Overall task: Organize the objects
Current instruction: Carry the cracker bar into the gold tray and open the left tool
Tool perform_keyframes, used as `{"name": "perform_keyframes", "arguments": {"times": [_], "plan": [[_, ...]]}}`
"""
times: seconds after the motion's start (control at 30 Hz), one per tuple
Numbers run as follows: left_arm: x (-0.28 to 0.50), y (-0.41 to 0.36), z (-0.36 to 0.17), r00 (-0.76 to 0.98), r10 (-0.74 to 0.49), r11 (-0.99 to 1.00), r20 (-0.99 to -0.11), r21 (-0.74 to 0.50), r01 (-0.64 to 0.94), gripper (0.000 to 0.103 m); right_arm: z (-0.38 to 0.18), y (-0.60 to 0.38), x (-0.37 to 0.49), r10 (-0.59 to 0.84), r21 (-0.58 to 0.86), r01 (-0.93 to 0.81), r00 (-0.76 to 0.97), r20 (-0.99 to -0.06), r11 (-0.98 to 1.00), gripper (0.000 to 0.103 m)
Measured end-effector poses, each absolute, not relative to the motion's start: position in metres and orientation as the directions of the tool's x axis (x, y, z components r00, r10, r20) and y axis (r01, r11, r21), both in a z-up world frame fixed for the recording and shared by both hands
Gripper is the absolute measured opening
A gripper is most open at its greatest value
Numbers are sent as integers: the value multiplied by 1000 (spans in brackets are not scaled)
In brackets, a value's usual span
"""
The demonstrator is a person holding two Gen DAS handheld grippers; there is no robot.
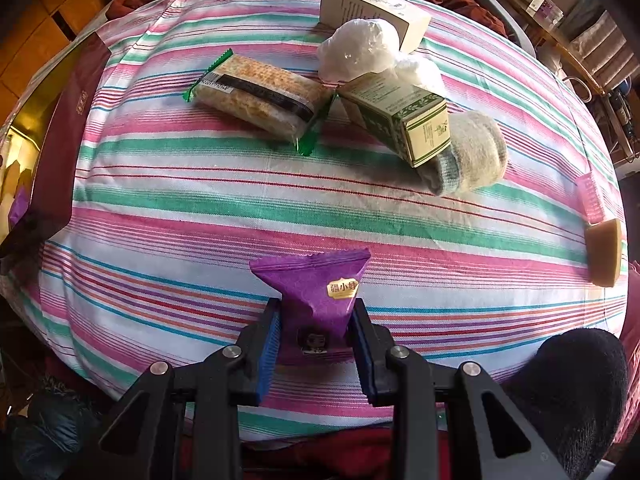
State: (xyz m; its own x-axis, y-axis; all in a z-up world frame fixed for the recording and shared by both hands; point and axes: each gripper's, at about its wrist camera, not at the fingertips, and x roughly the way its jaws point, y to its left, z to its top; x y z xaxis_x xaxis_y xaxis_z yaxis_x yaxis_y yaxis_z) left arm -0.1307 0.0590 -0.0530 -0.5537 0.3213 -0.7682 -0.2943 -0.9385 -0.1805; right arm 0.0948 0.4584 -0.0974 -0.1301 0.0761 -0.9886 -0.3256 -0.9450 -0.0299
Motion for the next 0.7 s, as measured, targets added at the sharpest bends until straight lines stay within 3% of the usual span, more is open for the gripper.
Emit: {"name": "perform_keyframes", "arguments": {"times": [0.1, 0.43, 0.57, 0.7], "plan": [[-127, 58, -60, -542, 316, -940, -779, -178, -291, 54, -96, 459, 95, 78, -32, -324, -129, -989, -946, 33], [-103, 47, -62, -560, 294, -949, -774, -166, -269, 54, -89, 459, 97, 83, -26, -332, -161, -983, -943, 33], [-87, 45, -51, -598, 288, -949, -748, -139, -283, 63, -83, 460, 99, 86, -17, -337, -190, -978, -941, 33], [-75, 45, -37, -631, 288, -948, -720, -121, -295, 64, -77, 458, 100, 90, -13, -332, -217, -972, -943, 33]]}}
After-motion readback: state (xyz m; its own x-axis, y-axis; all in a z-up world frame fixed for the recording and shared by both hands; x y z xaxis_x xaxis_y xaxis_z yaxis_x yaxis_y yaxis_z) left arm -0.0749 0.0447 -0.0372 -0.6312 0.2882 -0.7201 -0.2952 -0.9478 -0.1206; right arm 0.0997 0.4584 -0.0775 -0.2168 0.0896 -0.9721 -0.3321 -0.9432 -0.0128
